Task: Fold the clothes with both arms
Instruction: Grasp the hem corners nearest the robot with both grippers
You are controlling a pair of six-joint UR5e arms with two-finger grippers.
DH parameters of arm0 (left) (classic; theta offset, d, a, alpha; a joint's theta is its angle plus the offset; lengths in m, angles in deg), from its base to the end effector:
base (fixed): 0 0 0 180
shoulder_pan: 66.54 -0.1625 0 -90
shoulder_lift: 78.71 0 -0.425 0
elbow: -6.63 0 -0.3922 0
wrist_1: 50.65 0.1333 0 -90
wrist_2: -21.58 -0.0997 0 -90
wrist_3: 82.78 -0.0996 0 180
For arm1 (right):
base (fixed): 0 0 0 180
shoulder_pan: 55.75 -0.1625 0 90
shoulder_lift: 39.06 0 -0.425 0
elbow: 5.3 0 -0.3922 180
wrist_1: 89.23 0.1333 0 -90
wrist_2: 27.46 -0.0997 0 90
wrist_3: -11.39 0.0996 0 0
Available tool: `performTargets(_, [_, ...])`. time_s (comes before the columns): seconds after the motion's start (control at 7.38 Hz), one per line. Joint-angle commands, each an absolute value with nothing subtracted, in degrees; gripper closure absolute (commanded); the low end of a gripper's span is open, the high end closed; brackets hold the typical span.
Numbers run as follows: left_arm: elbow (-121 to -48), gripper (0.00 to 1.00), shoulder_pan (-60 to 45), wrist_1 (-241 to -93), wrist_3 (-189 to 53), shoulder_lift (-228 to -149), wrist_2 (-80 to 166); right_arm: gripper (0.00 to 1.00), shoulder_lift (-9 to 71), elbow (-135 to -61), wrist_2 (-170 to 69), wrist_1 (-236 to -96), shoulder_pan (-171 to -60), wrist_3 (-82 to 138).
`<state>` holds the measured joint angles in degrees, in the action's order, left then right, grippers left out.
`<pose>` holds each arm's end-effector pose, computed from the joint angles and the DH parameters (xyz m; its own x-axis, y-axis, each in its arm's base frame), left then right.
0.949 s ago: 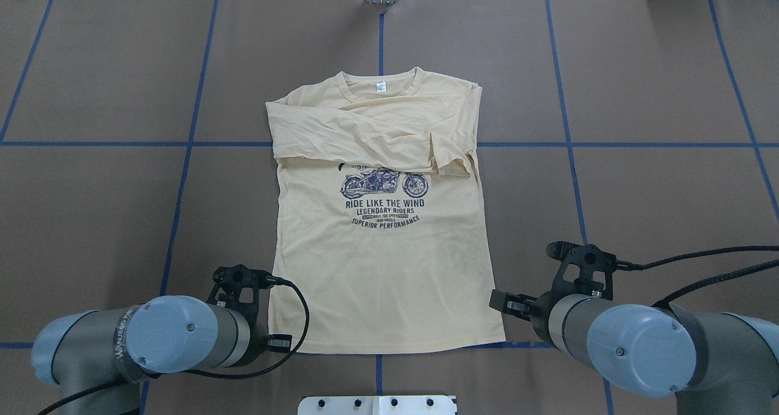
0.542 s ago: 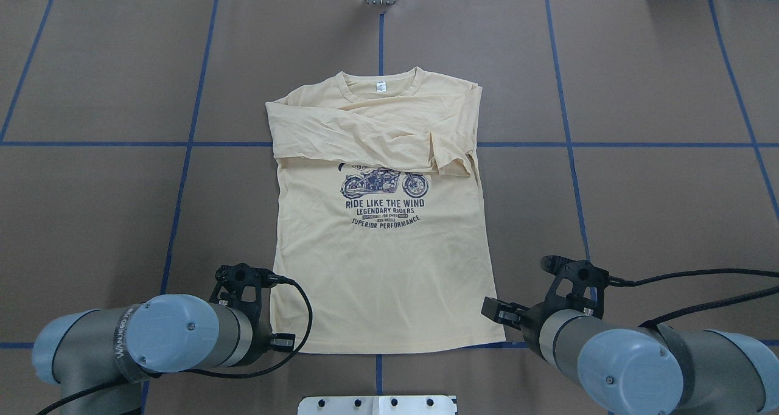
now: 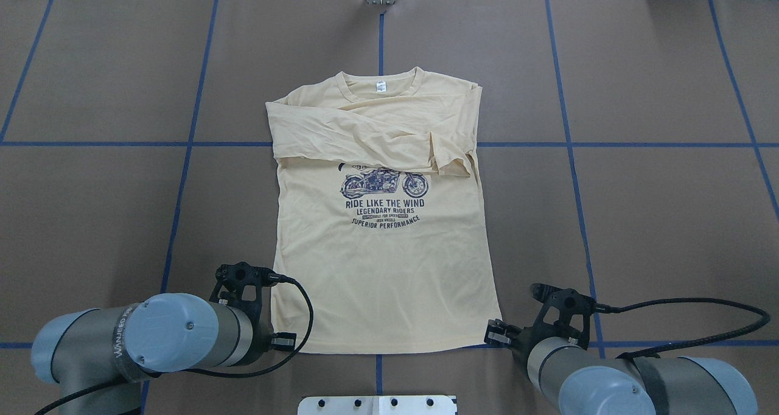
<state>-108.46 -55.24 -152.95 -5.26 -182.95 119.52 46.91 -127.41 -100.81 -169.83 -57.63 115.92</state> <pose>0.5131 -0.2244 0.3089 0.6133 0.0957 -0.7840 -0.0458 0.9953 0.0857 -0.4790 -0.1776 0.3508 0.6185 0.2608 0.7413 -0.4039 0.9147 0.0152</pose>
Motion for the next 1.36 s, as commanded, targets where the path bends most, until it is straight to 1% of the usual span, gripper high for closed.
performTargets(0.0, [-108.69, 1.0, -55.2, -152.95, -5.26, -182.95, 119.49, 0.47, 46.89, -126.85, -100.23, -169.65, -56.46, 116.06])
performTargets(0.27, [-109.03, 1.0, -55.11, -152.95, -5.26, -182.86, 119.49, 0.51, 46.02, -126.67, -99.97, -169.65, -55.93, 116.06])
performTargets(1.08, [-110.18, 1.0, -55.03, -152.69, -5.09, -182.86, 121.34, 0.57, 45.49, -124.48, -98.74, -169.74, -54.96, 116.06])
performTargets(1.22, [-110.18, 1.0, -55.03, -152.69, -5.09, -182.86, 121.34, 0.6, 45.4, -124.3, -98.65, -169.65, -54.88, 116.06])
